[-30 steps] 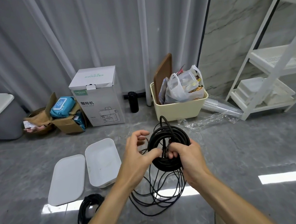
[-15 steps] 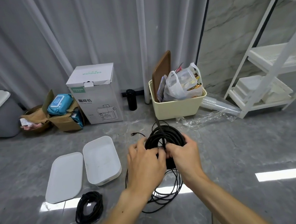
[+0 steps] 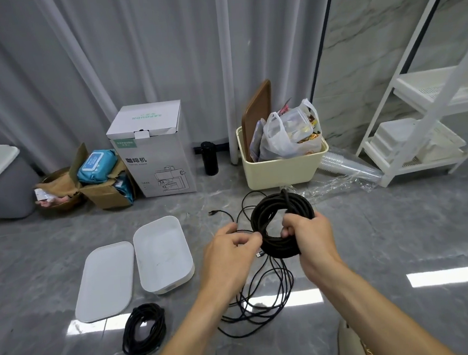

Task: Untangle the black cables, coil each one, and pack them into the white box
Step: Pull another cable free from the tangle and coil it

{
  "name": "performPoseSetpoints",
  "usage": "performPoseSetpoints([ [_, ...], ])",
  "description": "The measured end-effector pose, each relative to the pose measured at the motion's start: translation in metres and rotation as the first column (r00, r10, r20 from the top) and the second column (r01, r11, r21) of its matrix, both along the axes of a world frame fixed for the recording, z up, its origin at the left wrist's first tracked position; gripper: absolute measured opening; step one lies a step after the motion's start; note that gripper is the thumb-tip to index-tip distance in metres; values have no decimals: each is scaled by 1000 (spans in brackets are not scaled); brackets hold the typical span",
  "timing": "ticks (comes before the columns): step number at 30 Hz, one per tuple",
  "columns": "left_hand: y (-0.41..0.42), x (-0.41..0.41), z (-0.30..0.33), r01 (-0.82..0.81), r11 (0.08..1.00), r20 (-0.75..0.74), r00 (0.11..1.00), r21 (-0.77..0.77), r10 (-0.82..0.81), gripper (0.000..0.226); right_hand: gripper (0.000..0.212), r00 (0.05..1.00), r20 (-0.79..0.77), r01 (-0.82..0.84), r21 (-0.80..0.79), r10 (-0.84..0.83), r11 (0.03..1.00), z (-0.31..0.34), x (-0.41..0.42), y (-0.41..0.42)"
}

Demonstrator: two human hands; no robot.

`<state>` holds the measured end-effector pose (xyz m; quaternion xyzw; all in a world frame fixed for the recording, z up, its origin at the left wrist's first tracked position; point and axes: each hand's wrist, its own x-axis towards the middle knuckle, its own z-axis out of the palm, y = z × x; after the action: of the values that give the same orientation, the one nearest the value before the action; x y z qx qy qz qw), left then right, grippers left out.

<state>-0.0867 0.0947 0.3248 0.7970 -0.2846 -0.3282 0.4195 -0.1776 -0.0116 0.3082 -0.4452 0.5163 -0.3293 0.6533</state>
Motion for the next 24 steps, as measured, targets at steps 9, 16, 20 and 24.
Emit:
performPoseSetpoints([
  [9, 1, 8, 8, 77, 996, -388, 918, -48, -89, 37, 27, 999, -2, 41, 59, -41, 997, -3, -3, -2],
  [16, 10, 8, 11, 76, 988, -468, 874, -134, -130, 31, 28, 993, 67, 89, 165, -101, 982, -14, 1, 1],
  [20, 10, 7, 14, -12, 993, -445, 895, -118, -42, 36, 28, 965, 250, 19, 244, -82, 970, -13, 3, -3],
  [24, 5, 8, 14, -114, 974, -621, 783, -194, -32, 34, 21, 881, 473, -143, 324, -29, 935, 0, 1, -3],
])
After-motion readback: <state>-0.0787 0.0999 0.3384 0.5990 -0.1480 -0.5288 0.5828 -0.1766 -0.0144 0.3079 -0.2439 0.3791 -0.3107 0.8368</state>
